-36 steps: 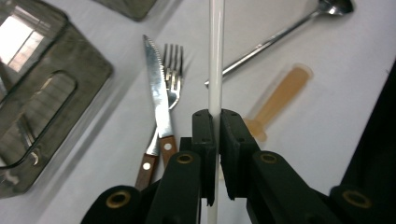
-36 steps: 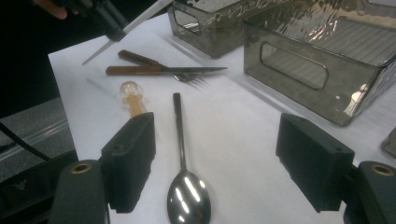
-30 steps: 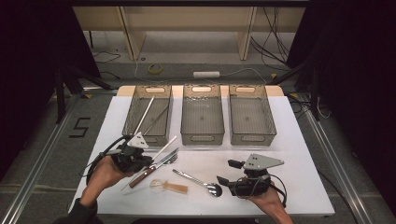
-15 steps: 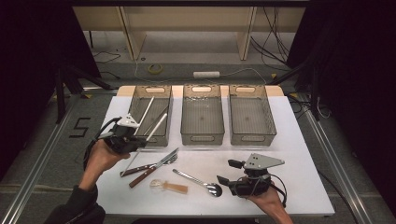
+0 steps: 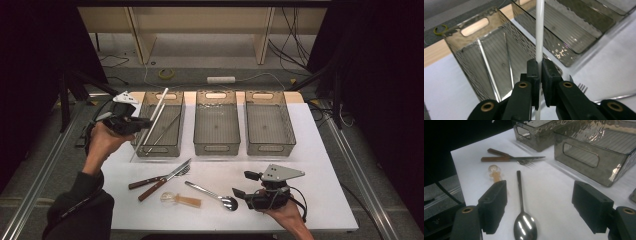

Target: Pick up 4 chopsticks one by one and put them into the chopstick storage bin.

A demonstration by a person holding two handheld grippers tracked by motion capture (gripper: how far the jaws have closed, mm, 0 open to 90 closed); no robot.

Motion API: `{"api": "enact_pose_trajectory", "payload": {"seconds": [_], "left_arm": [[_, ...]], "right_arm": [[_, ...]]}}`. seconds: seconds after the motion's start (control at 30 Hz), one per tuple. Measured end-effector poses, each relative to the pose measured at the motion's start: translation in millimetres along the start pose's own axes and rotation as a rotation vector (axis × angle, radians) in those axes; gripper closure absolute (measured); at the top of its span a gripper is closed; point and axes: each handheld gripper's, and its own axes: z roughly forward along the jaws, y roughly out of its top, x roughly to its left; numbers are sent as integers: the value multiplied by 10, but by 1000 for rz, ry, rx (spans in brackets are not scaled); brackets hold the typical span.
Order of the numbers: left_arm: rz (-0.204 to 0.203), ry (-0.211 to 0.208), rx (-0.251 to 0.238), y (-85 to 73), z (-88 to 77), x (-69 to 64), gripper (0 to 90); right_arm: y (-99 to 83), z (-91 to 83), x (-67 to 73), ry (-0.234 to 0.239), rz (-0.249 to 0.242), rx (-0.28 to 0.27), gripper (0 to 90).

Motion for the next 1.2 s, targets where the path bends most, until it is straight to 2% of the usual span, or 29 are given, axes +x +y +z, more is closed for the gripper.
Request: {"api": "enact_pose_trajectory", "payload": {"seconds": [0.13,0.23,0.37,0.53,0.67,0.83,0.9,1.07,1.2], "left_arm": [[-35,16,-18,97,39,116,843],[-45,35,-22,172,76,194,843],[-60,62,-54,260,111,272,843],[-79,91,-70,310,199,362,843],[-100,111,-91,308,277,433,843],[-119,117,-89,268,393,479,843],[-122,122,-95,241,435,475,843],[-123,105,-77,168,534,459,843],[-109,109,-64,139,591,439,843]], "right_arm": [[1,-5,3,1,-2,1,293],[3,-7,1,2,0,-2,293],[-1,4,-4,3,3,-1,293],[-1,4,0,8,0,-1,293],[-6,5,-9,9,5,2,293],[-6,7,-16,11,3,2,293],[-1,-3,-15,11,3,-1,293],[-3,-1,-13,11,3,-1,293],[-7,11,1,13,0,4,293]]}}
